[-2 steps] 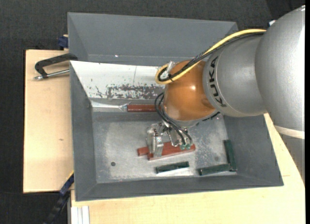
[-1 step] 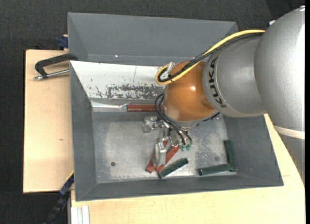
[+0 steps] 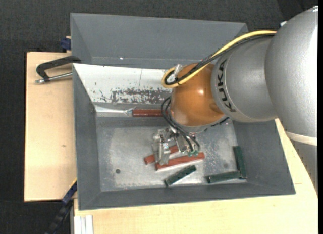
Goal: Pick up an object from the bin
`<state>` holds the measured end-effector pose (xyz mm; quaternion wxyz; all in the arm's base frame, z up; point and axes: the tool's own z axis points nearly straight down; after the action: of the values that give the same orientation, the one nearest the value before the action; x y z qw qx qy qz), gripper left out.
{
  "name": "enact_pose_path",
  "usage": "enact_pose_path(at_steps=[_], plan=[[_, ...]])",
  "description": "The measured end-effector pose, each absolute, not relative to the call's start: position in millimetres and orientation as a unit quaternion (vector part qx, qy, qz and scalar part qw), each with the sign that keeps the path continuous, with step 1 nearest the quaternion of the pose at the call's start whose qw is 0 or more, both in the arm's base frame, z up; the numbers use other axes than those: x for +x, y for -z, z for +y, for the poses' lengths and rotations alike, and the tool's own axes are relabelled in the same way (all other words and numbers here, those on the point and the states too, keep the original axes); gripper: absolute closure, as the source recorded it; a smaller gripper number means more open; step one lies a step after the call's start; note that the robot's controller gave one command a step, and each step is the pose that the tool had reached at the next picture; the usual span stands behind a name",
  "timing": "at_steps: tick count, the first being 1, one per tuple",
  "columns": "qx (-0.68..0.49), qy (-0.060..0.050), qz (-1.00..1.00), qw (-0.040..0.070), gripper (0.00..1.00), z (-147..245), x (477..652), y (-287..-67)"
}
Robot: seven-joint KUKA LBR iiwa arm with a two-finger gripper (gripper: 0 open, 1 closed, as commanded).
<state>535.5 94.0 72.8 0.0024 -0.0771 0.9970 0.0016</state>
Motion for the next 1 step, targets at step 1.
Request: enact_pose_path(at_steps=[1], plan=[[-0.077, -0.001, 0.997, 0.002, 0.0, 93.2, 535.1, -71.6]])
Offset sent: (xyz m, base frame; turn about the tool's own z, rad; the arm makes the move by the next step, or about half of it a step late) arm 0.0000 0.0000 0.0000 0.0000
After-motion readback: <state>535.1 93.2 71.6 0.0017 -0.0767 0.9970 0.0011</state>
